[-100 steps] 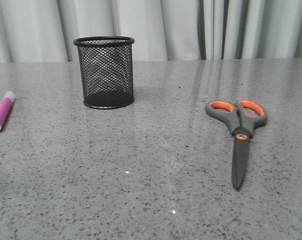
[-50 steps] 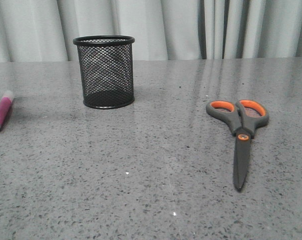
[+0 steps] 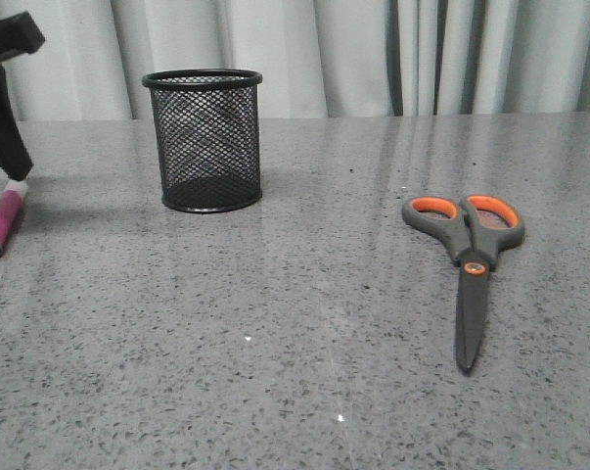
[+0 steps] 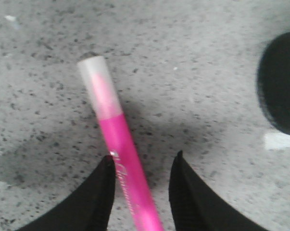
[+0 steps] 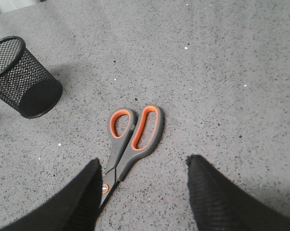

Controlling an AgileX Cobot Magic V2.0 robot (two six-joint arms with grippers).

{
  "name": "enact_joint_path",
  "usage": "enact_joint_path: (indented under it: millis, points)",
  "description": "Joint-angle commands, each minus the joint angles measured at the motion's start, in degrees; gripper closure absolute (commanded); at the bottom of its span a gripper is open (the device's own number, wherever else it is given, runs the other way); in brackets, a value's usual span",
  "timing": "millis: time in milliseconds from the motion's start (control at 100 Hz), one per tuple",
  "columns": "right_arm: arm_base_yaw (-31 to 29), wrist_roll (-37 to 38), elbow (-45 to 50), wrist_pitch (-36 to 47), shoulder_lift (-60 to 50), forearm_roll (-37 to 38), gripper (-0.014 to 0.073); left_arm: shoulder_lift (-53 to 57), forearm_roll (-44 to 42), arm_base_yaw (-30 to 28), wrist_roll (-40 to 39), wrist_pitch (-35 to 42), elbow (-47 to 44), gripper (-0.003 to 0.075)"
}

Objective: Put pen and scissors into bin
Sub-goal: 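Lower the left gripper onto the pink highlighter and close it, then lift the pink highlighter with the left gripper over the mesh cup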

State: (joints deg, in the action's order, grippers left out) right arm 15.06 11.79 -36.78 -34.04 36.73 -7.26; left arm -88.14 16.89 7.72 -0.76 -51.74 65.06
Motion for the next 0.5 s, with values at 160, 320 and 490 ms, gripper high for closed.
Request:
enact_joint_path:
  millis: [160,320,490]
  points:
    - [0.0,-0.7,-2.1,3.1,0.1,-0.1,0.0234,-2.0,-0.6,0.4,-1.5,1.3,1.7,0.0482]
    - [0.0,-0.7,-2.1,3.1,0.1,-0.1,0.0234,-4.9,-1.0,0.4,-1.4,-0.1,1.7,0.0536]
    - [0.0,-0.7,-2.1,2.8,0.1,-0.1,0.0234,-5.8,1.6,0.4,5.4,0.0,1.8,0.0736]
